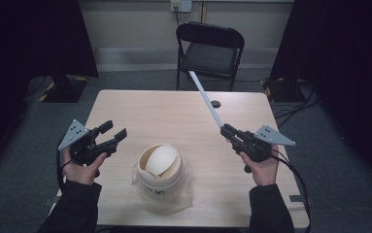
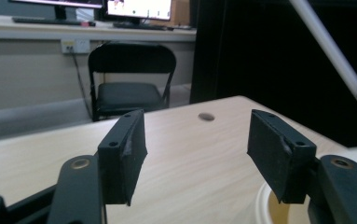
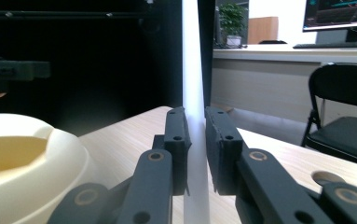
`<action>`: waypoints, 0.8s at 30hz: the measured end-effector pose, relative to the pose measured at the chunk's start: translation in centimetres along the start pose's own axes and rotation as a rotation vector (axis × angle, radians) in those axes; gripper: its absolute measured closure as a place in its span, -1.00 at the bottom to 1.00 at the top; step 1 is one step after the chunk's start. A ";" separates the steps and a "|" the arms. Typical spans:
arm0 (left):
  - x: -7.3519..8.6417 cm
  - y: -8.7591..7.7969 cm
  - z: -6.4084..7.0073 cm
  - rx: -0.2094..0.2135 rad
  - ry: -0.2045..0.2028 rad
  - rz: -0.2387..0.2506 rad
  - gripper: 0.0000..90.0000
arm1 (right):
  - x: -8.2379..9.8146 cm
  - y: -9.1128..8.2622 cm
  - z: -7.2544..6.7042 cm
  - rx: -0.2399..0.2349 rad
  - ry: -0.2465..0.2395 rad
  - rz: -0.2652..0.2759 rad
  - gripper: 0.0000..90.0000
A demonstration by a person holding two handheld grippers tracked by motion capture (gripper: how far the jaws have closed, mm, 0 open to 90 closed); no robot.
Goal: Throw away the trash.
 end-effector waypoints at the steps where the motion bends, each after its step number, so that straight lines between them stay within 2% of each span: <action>1: 0.0 0.0 0.0 0.000 0.000 0.000 -0.17 | 0.0 0.0 0.0 0.000 0.000 0.000 0.78; 3: -1.3 0.9 1.0 0.032 -0.001 0.030 -0.17 | -0.2 0.5 -0.7 -0.021 -0.006 0.003 0.78; 5: -1.6 1.3 1.3 0.044 -0.002 0.033 -0.17 | -0.2 0.7 -0.9 -0.029 -0.011 0.004 0.78; 6: -2.2 1.9 1.9 0.061 -0.008 0.043 -0.17 | -0.4 1.0 -1.4 -0.044 -0.020 0.008 0.78; 10: -3.1 2.9 2.7 0.082 -0.024 0.057 -0.16 | -0.5 1.3 -1.9 -0.066 -0.017 0.023 0.78; 11: -3.7 3.6 3.2 0.100 -0.033 0.067 -0.16 | -0.5 1.4 -2.4 -0.077 -0.025 0.018 0.78; 15: -4.7 4.4 3.8 0.119 -0.037 0.077 -0.15 | -0.3 1.7 -3.1 -0.103 -0.040 0.016 0.78; 18: -5.9 5.5 4.5 0.152 -0.045 0.084 -0.15 | -0.1 1.9 -3.5 -0.120 -0.046 0.016 0.78; 22: -6.6 6.3 5.0 0.178 -0.044 0.085 -0.15 | 0.1 2.1 -3.8 -0.130 -0.052 0.013 0.78; 24: -7.1 7.2 5.7 0.196 -0.056 0.086 -0.14 | 0.3 2.2 -4.0 -0.140 -0.053 0.011 0.78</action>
Point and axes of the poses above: each handheld gripper's, and its own axes: y roughly forward along the jaws, x roughly out of its underside, z roughly to its right, the point moved 10 cm from there along y, roughly forward along the jaws
